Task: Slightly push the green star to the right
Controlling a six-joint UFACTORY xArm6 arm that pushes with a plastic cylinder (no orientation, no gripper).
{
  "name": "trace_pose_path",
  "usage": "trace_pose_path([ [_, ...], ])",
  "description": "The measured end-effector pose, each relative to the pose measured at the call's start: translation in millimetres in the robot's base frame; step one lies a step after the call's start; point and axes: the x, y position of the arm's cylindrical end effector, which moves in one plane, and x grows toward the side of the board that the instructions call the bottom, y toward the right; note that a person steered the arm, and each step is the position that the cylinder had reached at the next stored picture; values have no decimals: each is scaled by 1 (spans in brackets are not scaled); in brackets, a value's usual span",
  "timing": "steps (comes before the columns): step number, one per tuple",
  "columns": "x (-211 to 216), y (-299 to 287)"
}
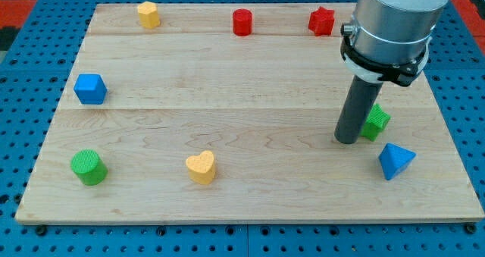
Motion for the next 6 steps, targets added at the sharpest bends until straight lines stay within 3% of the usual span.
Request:
trace_pose_path([
  [2,-46,-6],
  [5,-12,16],
  [6,-8,-27],
])
